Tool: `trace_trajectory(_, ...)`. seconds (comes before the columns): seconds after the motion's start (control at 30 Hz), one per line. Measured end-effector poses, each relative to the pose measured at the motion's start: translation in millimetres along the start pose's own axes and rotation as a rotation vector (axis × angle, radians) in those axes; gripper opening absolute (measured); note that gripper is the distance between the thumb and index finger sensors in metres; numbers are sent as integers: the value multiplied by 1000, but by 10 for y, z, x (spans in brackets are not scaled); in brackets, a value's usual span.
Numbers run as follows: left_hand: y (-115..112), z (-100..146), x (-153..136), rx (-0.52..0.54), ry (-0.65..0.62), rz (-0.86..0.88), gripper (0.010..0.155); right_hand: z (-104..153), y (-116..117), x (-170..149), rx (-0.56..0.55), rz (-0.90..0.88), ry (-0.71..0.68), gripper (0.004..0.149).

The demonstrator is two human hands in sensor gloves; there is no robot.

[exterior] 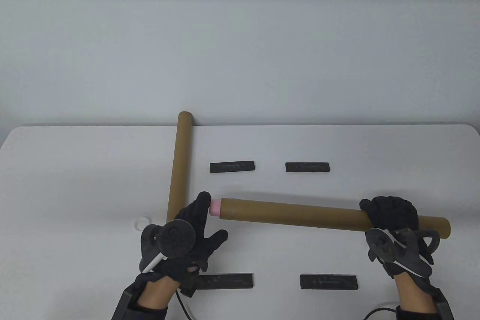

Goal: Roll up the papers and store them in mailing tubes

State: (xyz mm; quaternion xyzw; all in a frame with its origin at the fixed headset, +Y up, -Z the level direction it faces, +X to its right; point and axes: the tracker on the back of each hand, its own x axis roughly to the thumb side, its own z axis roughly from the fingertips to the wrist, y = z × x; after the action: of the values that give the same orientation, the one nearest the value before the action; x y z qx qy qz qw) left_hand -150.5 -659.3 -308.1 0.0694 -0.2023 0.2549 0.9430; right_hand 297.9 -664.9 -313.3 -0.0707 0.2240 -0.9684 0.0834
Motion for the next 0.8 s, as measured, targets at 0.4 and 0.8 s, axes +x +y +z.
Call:
trace_trajectory(0.4, 324, 29, -250, 29, 164, -57, 88, 3, 9, -12, 0, -4, 3, 67)
trace_trajectory(0.8, 297, 119, -1625, -257, 763, -223, 70, -3, -4, 11, 18, 14, -7, 67)
